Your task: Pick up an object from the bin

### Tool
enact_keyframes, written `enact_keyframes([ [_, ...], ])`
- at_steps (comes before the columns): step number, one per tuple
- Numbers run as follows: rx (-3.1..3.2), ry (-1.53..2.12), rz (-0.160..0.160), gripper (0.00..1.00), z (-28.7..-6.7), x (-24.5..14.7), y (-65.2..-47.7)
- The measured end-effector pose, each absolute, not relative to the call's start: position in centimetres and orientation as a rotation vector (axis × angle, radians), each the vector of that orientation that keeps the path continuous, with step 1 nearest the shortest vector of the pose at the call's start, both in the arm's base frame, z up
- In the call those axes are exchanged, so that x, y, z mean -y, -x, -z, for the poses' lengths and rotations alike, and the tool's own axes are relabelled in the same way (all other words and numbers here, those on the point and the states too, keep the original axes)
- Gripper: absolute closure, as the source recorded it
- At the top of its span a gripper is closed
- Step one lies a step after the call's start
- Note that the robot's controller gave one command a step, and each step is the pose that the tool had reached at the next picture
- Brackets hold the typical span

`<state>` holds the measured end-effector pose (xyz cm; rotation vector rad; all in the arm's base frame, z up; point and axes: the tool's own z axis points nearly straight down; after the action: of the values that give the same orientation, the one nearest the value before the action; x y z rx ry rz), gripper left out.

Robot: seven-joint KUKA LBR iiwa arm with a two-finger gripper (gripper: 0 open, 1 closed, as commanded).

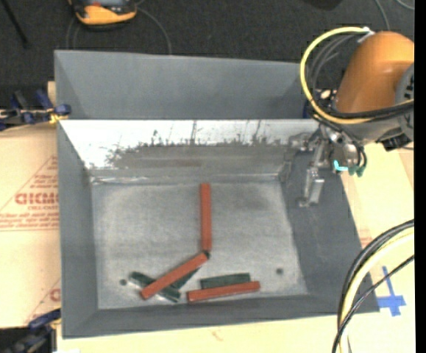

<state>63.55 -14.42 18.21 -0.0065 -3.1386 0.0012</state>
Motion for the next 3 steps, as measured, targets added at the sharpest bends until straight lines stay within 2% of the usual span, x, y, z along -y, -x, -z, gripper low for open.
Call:
enact_keyframes([
  [1, 3.147, 0.003, -0.004, 0.00, -18.7, 14.4, -63.7],
  [2, 3.144, -0.206, -0.009, 0.00, -17.7, 12.0, -62.2],
  [3, 3.134, -0.325, -0.007, 0.00, -16.9, 10.5, -61.3],
])
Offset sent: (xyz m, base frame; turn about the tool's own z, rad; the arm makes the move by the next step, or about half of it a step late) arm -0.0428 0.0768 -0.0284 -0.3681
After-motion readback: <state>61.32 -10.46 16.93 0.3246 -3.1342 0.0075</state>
